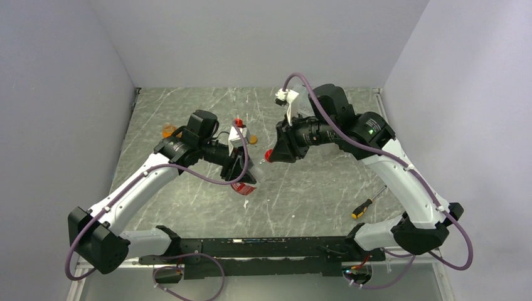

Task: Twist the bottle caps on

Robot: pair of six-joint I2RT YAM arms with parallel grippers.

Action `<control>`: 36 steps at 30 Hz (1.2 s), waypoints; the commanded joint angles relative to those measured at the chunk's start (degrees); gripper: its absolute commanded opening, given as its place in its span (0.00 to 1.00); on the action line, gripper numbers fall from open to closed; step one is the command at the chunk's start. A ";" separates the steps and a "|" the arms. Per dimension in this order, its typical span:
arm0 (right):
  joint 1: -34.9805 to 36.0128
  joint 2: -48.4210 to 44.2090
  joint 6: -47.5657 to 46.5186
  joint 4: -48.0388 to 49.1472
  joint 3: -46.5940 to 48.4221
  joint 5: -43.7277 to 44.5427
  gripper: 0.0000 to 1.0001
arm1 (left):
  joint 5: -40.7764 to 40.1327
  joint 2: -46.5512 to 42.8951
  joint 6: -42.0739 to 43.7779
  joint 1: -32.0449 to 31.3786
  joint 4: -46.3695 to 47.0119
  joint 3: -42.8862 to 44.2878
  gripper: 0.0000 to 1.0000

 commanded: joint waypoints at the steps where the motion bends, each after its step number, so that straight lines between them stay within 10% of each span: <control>1: 0.42 2.05 4.93 -0.60 3.91 2.64 0.07 | -6.60 -2.12 -1.12 -0.03 3.85 1.29 0.00; 23: -0.57 9.30 29.37 4.18 5.73 11.34 0.01 | -41.43 -14.06 1.64 -4.42 22.63 -6.64 0.00; 28: -0.57 7.77 27.20 3.47 8.73 16.32 0.61 | -38.90 -13.05 2.04 -4.43 18.42 -6.29 0.00; 36: -0.15 8.79 26.54 3.04 9.50 15.27 0.61 | -37.98 -12.60 1.31 -4.42 19.67 -7.08 0.00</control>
